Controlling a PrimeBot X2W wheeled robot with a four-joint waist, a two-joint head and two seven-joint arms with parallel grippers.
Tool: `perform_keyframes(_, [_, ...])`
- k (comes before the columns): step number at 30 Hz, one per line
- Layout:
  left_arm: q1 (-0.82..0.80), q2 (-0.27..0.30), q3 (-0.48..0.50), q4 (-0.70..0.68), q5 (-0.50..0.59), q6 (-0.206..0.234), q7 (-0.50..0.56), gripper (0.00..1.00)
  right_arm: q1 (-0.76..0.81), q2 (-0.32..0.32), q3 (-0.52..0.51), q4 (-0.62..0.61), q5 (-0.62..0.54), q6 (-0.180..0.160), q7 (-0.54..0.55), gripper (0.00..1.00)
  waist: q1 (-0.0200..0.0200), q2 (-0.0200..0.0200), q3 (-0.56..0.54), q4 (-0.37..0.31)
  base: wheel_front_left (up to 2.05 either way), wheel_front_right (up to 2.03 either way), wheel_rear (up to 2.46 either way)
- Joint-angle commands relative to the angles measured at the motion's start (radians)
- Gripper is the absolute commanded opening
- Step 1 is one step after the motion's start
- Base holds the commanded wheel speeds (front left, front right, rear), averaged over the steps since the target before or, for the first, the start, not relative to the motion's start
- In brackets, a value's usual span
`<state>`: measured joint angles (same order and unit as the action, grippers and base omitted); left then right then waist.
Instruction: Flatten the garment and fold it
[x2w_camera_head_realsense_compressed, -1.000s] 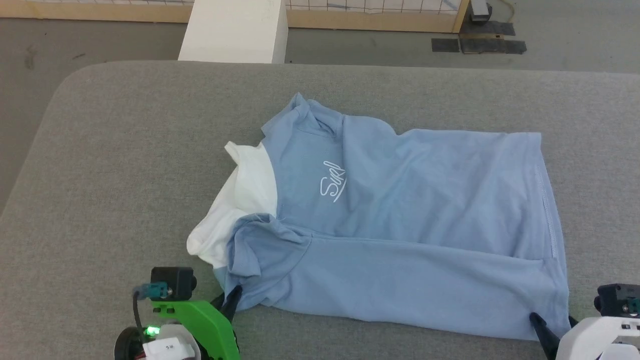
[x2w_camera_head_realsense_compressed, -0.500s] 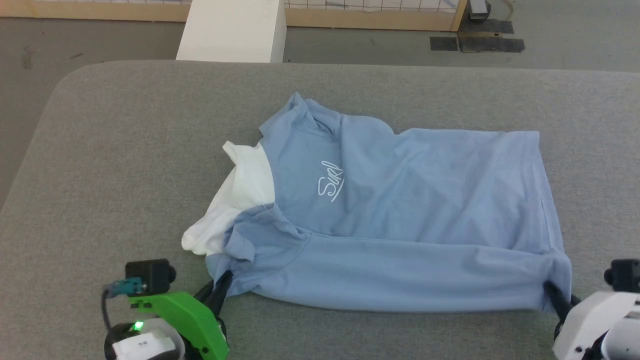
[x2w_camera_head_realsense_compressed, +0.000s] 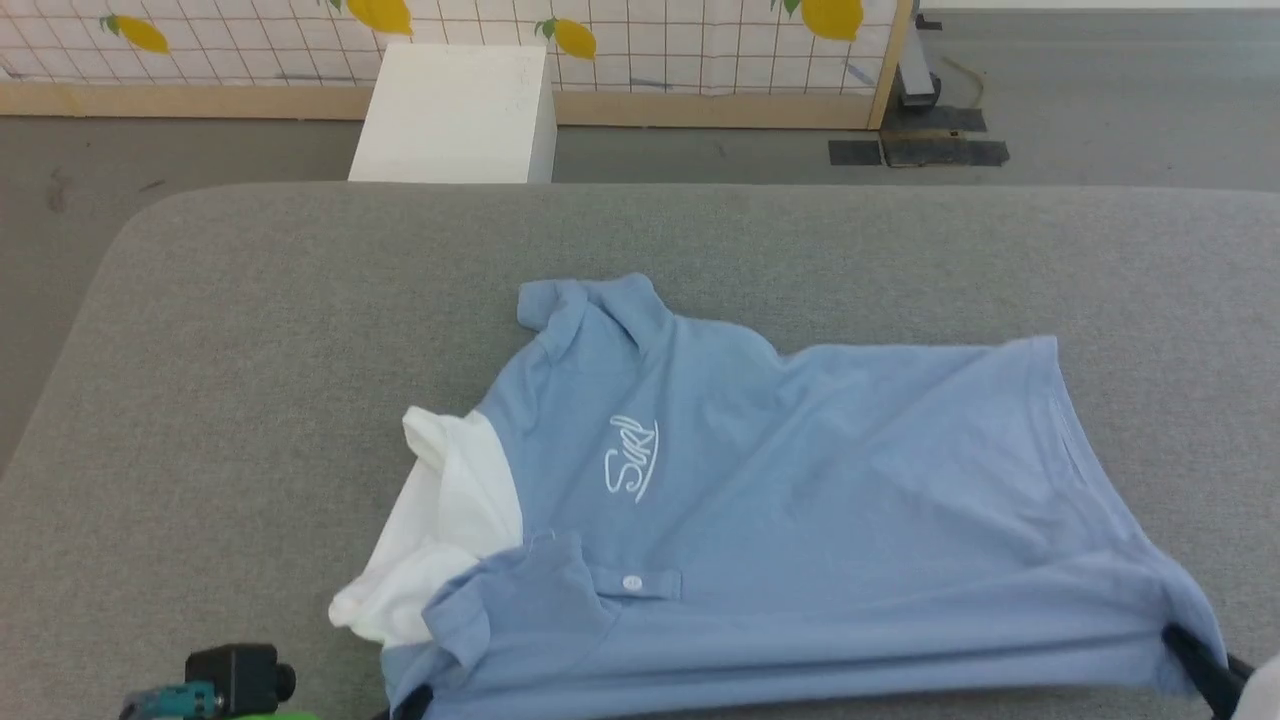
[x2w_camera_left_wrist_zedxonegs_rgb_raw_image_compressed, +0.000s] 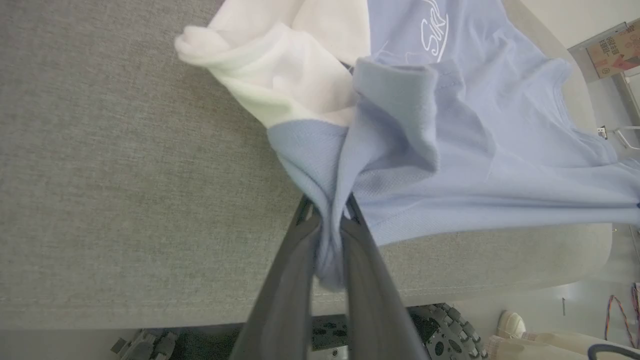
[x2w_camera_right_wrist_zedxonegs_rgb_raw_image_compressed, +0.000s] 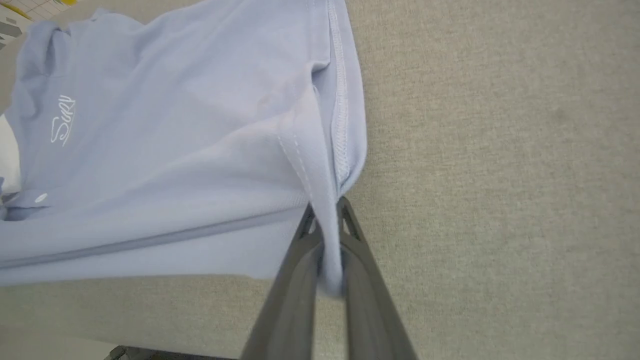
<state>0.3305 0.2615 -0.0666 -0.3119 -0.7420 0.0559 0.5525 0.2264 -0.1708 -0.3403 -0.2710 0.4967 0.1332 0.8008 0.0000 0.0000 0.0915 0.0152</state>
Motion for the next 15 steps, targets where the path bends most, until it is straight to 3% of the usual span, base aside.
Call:
perform_keyframes(1, [0.029,0.006,0.017,-0.016,-0.012,0.020,-0.002,0.00,0.026,0.009,-0.029,-0.012,0.004,-0.002,0.013,0.00,0.0000,0.0000,-0.005,0.004,0.00,0.00,0.00])
perform_keyframes(7, [0.056,-0.022,0.003,-0.001,-0.021,0.016,-0.028,0.00,0.090,0.050,-0.026,-0.008,-0.018,-0.002,0.020,0.00,0.0000,0.0000,-0.004,0.016,0.00,0.00,0.00])
perform_keyframes(15, [-0.026,-0.050,-0.029,0.239,-0.032,-0.041,-0.076,0.00,0.077,0.059,0.064,0.102,-0.051,-0.002,-0.039,0.00,0.0000,0.0000,-0.010,0.025,0.00,0.00,0.00])
